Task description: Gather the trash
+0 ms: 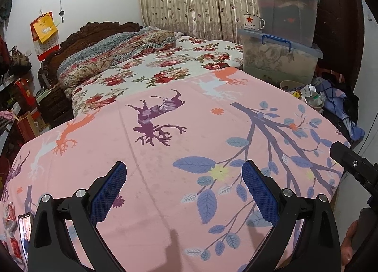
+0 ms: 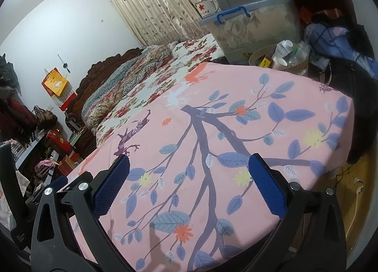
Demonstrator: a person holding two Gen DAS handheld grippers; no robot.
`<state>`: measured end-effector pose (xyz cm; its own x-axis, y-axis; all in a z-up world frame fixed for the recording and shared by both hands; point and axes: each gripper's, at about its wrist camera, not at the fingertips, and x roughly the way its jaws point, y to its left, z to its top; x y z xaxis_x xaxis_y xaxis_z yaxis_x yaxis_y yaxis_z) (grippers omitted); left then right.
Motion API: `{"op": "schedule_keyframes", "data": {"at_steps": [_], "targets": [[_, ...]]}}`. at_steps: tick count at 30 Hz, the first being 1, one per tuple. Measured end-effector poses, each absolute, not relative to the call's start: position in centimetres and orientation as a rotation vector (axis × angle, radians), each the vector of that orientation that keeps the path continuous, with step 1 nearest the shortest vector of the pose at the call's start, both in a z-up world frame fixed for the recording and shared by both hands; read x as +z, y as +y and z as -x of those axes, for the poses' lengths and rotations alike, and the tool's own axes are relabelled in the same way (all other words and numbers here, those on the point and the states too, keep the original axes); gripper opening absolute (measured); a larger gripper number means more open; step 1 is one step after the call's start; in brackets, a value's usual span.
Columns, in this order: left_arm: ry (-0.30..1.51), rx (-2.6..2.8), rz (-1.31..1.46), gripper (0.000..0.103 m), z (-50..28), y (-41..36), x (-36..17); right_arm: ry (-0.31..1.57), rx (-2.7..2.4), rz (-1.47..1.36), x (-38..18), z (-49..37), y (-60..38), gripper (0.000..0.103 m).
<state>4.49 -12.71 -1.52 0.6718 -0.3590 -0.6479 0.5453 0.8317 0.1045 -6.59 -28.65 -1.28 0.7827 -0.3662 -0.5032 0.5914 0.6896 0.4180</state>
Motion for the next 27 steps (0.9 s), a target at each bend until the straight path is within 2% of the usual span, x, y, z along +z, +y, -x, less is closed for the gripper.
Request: {"op": "schedule_keyframes", "data": {"at_steps": [27], "targets": [[0.524, -0.454, -0.231, 0.094, -2.8, -11.0, 1.3, 0.322, -0.565, -0.518, 0.4, 7.7, -27.2, 0.1]]}}
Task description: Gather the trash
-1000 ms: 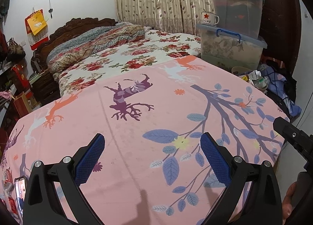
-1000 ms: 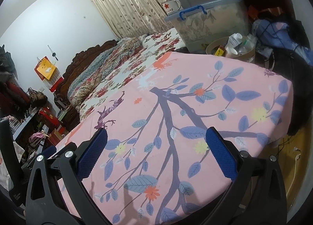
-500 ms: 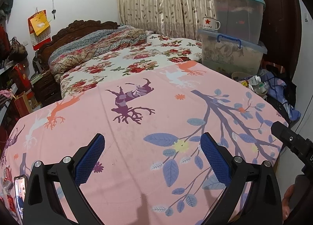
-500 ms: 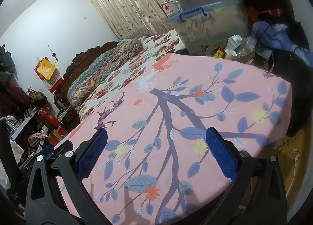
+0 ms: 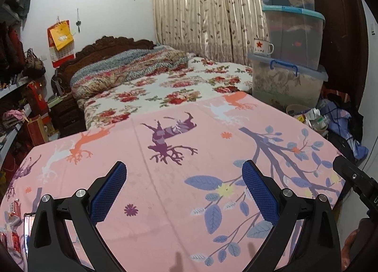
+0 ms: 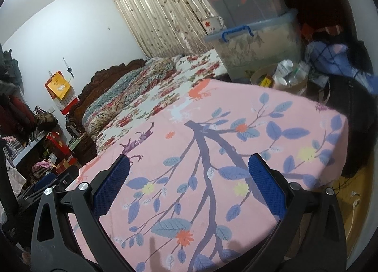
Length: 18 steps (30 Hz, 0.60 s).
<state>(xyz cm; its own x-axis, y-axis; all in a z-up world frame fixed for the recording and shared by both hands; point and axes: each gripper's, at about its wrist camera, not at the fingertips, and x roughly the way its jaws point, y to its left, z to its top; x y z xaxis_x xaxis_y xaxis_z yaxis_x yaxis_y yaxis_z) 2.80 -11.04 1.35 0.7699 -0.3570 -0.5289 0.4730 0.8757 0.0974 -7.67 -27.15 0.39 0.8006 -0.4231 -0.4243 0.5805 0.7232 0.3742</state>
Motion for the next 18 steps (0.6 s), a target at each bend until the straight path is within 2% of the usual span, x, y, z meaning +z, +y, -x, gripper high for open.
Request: {"op": "schedule_keyframes", "data": {"at_steps": [18], "targets": [[0.439, -0.415, -0.222, 0.094, -1.5, -10.4, 2.7, 0.294, -0.564, -0.49, 1.2, 8.1, -26.2, 0.1]]}}
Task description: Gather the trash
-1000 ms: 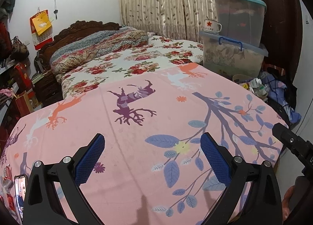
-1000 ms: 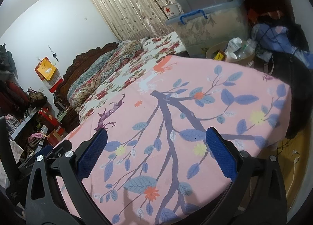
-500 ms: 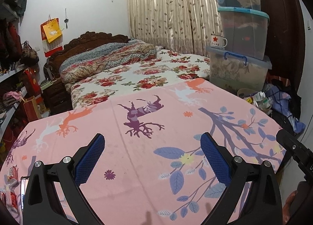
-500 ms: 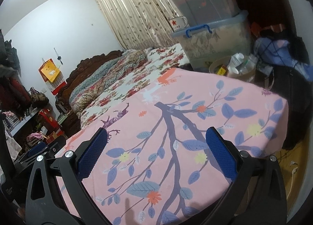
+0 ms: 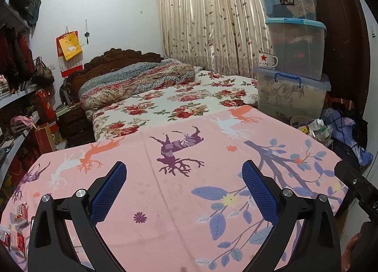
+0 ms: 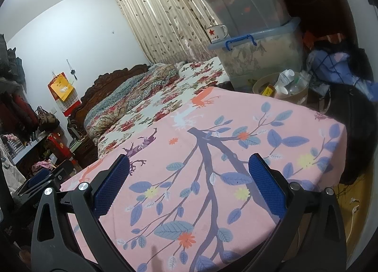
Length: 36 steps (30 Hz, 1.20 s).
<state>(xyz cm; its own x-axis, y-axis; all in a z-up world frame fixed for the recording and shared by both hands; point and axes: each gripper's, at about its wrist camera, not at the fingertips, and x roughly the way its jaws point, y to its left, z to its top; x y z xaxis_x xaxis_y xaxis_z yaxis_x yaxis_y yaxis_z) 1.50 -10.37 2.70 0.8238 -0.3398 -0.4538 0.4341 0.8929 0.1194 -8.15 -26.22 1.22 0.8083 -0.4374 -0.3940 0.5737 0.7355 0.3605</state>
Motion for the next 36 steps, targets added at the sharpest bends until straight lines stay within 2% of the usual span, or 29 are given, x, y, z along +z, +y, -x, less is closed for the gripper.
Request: {"op": "schedule_keyframes", "data": {"at_steps": [36], "targets": [[0.34, -0.376, -0.2, 0.094, 0.6, -9.9, 4.4, 0.221, -0.584, -0.43, 2.9, 9.2, -25.3, 0.1]]}}
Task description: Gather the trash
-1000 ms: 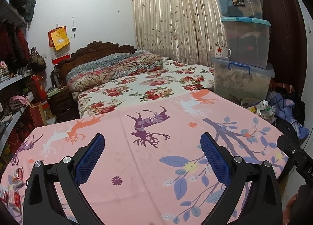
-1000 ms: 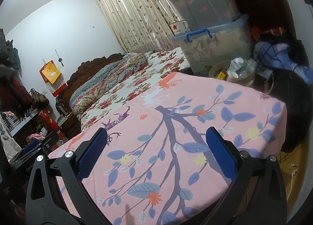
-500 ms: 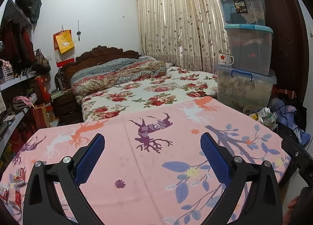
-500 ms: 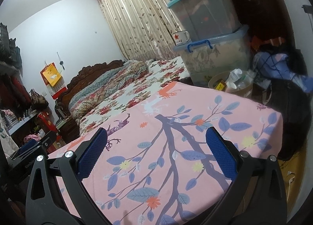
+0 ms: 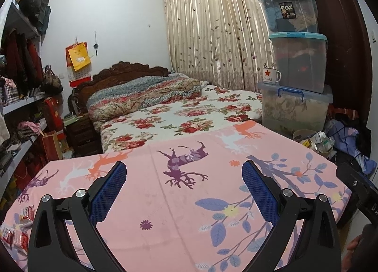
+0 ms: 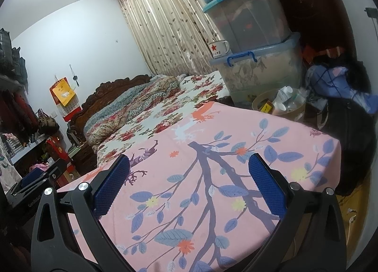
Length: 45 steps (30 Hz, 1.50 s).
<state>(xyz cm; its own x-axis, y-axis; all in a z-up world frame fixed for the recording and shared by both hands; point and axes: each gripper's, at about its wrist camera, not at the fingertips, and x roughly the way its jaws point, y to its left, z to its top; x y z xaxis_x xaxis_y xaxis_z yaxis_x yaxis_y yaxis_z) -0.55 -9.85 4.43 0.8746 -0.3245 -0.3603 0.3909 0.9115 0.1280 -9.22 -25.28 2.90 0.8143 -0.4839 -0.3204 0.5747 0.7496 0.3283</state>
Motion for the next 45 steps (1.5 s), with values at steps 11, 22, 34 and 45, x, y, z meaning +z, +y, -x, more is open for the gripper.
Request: {"op": "schedule_keyframes", "data": {"at_steps": [11, 22, 34, 45], "targets": [[0.31, -0.377, -0.215, 0.095, 1.38, -9.95, 4.49, 0.217, -0.582, -0.426, 3.11, 9.25, -25.13, 0.1], [0.316, -0.388, -0.216, 0.095, 1.43, -9.84, 4.32, 0.223, -0.581, -0.432, 2.9, 9.24, -25.16, 0.1], [0.317, -0.392, -0.217, 0.095, 1.46, -9.86, 4.3, 0.227, -0.581, -0.435, 2.57, 9.25, -25.07, 0.1], [0.319, -0.397, -0.214, 0.094, 1.56, -9.86, 4.35, 0.227, -0.582, -0.436, 2.57, 9.27, -25.05, 0.1]]}}
